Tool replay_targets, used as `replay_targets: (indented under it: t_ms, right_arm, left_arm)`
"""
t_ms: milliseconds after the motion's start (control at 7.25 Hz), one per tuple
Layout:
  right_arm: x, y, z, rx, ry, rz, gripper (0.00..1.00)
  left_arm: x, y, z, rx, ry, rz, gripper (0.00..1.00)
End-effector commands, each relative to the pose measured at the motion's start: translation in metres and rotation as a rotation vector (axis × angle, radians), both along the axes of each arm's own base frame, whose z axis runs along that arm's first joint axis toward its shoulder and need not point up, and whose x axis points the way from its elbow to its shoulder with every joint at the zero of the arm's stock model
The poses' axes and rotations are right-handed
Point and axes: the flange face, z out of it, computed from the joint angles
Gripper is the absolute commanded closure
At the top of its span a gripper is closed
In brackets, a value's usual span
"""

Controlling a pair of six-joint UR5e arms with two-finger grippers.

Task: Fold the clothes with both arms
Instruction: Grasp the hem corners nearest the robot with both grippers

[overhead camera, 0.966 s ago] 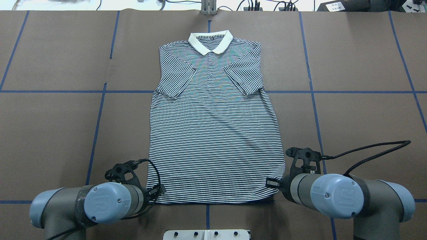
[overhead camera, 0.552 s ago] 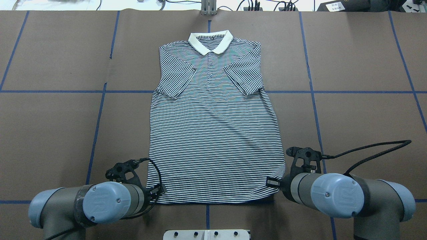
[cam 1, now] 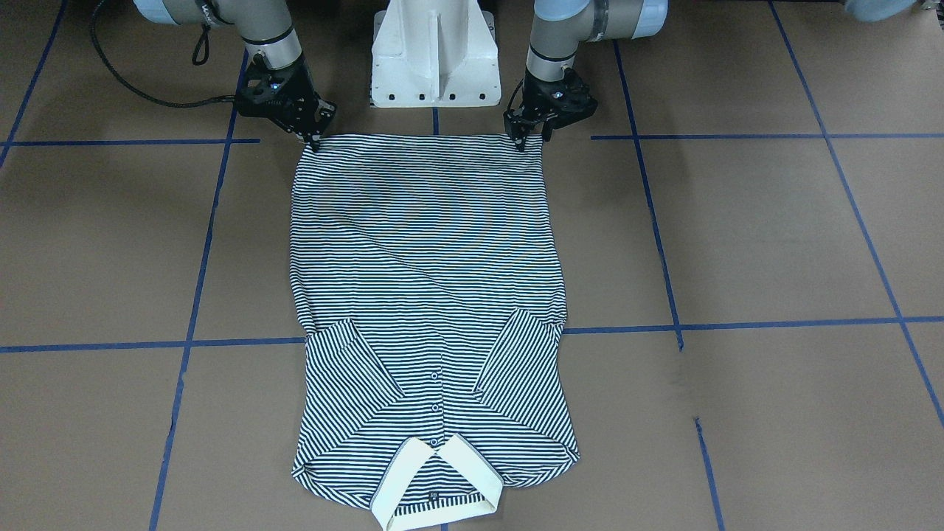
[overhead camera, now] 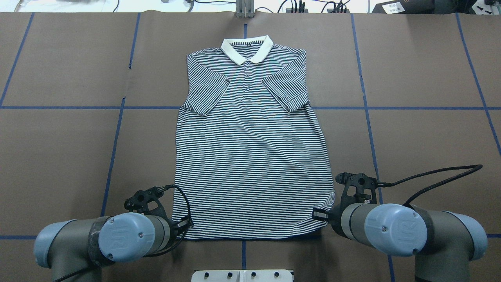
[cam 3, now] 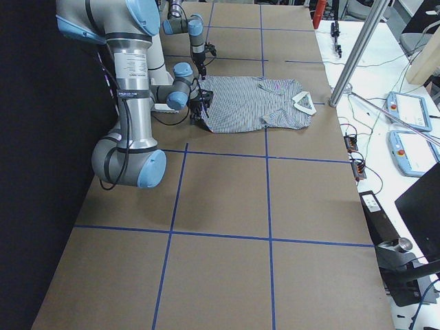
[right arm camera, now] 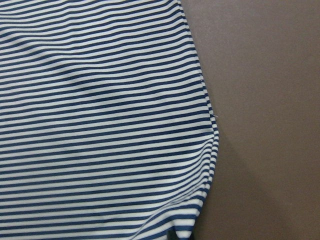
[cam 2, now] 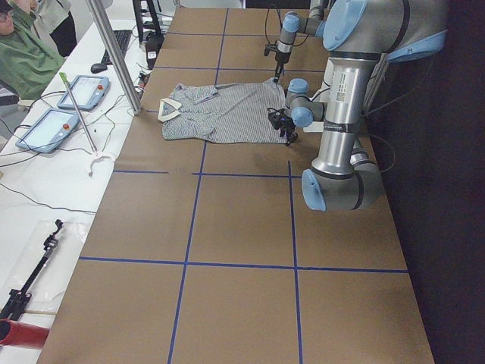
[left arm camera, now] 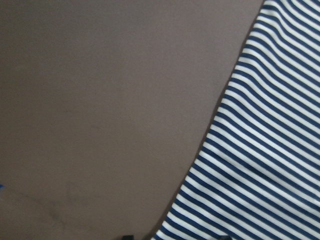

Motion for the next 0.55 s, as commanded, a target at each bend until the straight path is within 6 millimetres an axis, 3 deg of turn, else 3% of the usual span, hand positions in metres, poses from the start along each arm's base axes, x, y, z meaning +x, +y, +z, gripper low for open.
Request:
replay_targets:
  t_ms: [0,414]
  right_arm:
    - [-0.0001,0.0001,0.0,0.0,0.0,0.0,1.0]
    - [0.0003,0.0002,-0.0007,0.0,-0.001,0.0,1.0]
  left_arm:
    - [-0.0073,0.0019,-0.0095,-0.002,-0.01,0.003,0.99]
    - [-0.0095,0.0026,-0.0156,-0.002,-0.002,0.005,1.0]
